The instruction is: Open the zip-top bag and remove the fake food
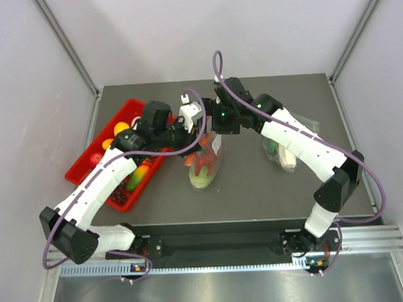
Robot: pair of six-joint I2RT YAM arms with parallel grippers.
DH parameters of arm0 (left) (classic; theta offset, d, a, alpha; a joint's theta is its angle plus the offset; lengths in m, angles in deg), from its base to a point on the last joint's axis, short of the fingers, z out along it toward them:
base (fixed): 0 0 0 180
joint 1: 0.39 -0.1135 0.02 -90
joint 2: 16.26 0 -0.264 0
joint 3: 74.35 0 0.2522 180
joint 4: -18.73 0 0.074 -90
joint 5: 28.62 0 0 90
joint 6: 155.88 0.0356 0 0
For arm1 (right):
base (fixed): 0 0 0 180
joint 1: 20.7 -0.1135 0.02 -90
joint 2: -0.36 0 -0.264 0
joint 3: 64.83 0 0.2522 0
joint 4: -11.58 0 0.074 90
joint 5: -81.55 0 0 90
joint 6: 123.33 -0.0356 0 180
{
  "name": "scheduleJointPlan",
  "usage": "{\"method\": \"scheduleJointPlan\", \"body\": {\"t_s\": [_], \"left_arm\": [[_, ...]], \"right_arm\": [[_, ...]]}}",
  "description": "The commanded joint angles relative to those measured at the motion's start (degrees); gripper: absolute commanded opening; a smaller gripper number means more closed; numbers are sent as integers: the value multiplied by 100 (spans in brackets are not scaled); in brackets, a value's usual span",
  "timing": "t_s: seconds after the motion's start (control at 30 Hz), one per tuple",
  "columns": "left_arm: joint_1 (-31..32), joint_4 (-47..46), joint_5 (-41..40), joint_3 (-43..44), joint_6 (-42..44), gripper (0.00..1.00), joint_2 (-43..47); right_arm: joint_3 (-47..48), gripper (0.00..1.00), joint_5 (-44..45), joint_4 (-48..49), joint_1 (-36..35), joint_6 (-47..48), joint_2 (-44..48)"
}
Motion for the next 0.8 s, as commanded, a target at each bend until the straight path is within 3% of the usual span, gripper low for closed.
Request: {"method": "scheduleJointPlan", "body": {"t_s": [0.0, 0.03, 0.07, 0.1, 0.13, 0.2, 0.23, 0.37, 0.47, 0.77], "left_arm": [[102, -537, 7, 155, 168, 0, -20], [154, -563, -63, 146, 177, 0, -37], [181, -564, -90, 155, 203, 0, -64], [198, -564, -151, 164, 221, 0, -90], [225, -546, -195, 181, 221, 9, -134], [225, -485, -335, 278, 256, 32, -160], [234, -432, -510, 321, 274, 54, -169], [216, -511, -846, 471, 239, 71, -64], [216, -293, -951, 699, 82, 75, -160], [225, 315, -1172, 656, -340, 57, -222]], "right_arm": [[93, 80, -201, 168, -178, 7, -195], [58, 70, -227, 159, -187, 16, -239], [40, 52, -280, 150, -187, 34, -291], [23, 43, -315, 142, -196, 60, -309], [-21, 23, -315, 142, -187, 69, -327], [-56, 5, -254, 115, -187, 69, -327], [-74, 0, -219, 63, -187, 78, -336], [-118, 0, -148, 45, -196, 78, -310], [-144, 0, -87, 71, -196, 43, -275], [-127, 0, -17, 124, -187, -54, -213]]}}
